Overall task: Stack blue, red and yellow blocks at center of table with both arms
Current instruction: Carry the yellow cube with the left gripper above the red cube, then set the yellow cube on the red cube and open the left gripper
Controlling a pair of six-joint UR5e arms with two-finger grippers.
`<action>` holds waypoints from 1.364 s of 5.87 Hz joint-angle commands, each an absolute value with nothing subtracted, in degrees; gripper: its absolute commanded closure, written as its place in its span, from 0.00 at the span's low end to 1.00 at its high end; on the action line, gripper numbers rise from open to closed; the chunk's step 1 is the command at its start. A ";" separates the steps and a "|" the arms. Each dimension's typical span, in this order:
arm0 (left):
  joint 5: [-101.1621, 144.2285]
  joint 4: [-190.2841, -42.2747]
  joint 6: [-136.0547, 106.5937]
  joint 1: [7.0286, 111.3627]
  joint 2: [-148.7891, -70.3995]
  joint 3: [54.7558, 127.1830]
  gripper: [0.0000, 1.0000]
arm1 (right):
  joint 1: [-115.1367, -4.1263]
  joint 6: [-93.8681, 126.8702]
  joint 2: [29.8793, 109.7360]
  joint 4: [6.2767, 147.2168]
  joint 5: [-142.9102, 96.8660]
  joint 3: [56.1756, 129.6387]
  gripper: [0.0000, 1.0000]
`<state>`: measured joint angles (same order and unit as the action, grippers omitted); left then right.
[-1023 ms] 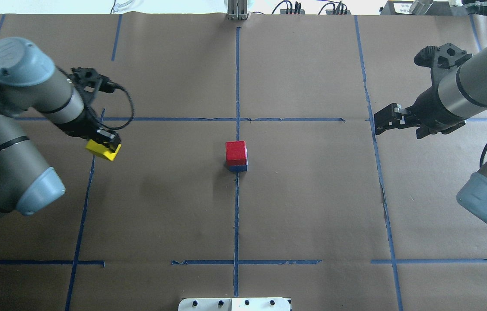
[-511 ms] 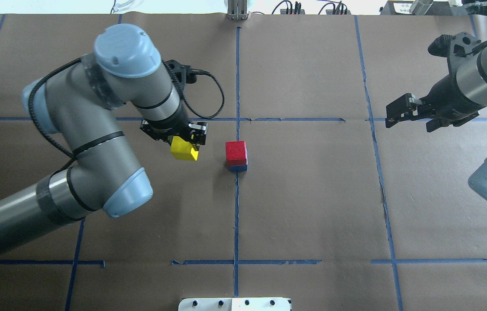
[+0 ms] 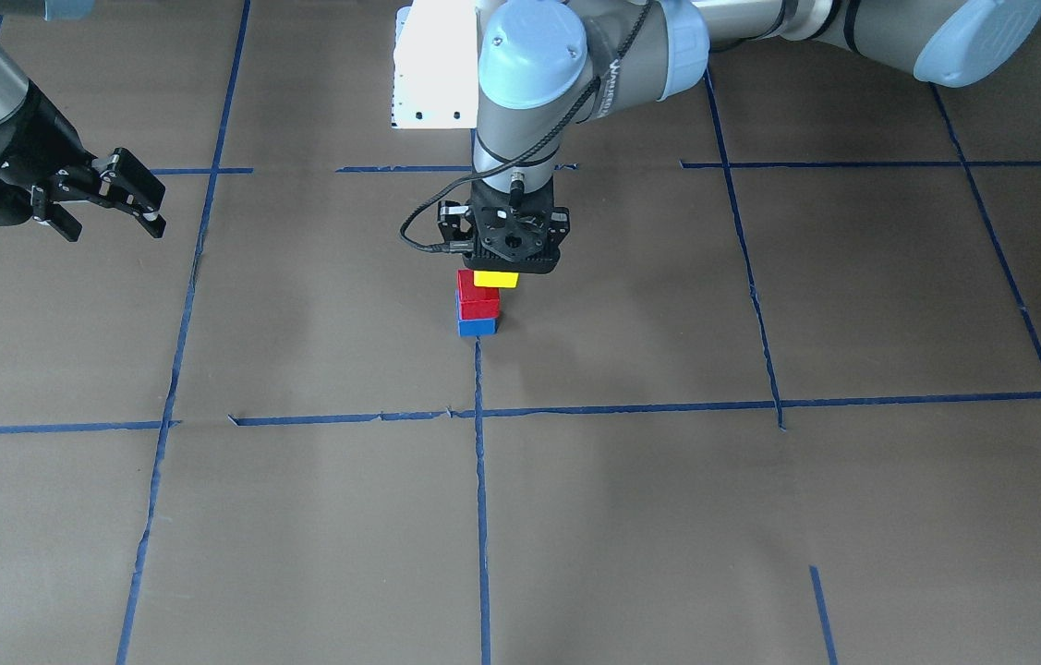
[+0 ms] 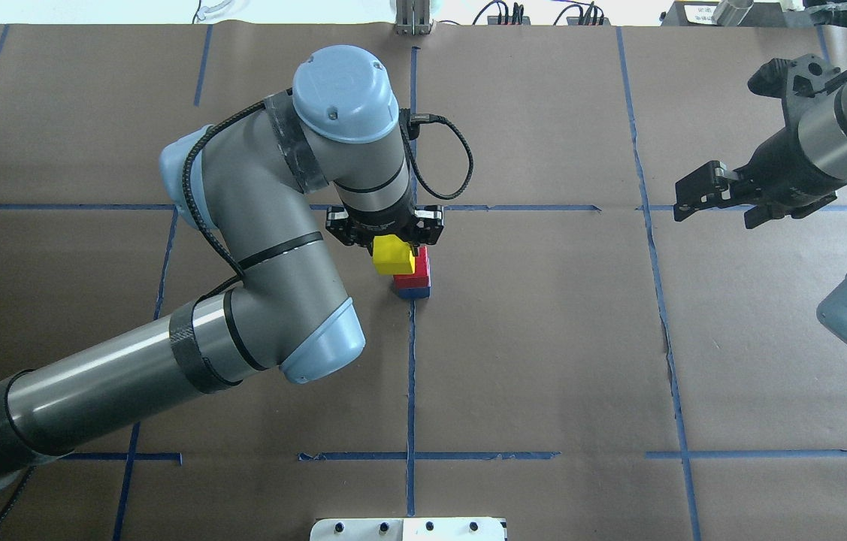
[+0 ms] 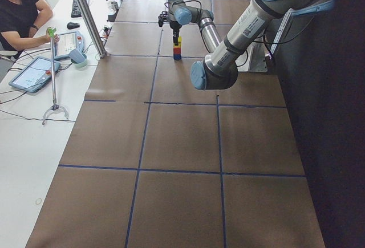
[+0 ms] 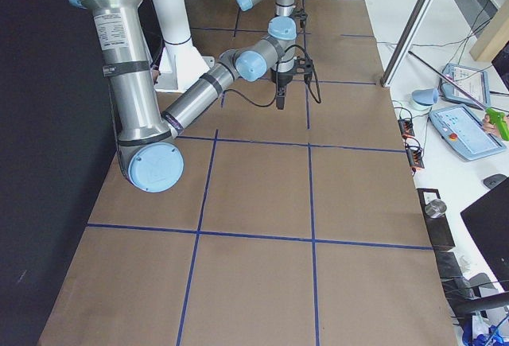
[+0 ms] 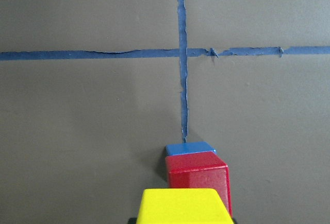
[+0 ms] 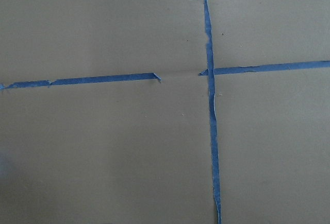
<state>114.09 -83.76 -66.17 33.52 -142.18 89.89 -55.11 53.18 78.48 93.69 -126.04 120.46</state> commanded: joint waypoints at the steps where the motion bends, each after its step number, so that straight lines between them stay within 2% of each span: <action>1: 110.76 -83.76 -68.02 31.56 -143.26 88.77 0.94 | -55.11 53.17 78.49 93.69 -125.95 120.41 0.00; 5: 108.37 -83.85 -72.93 31.55 -143.61 88.33 0.94 | -55.02 53.26 78.49 93.69 -126.03 120.50 0.00; 8: 108.37 -83.85 -73.04 31.55 -143.96 88.24 0.88 | -55.11 53.44 78.49 93.69 -126.04 120.67 0.00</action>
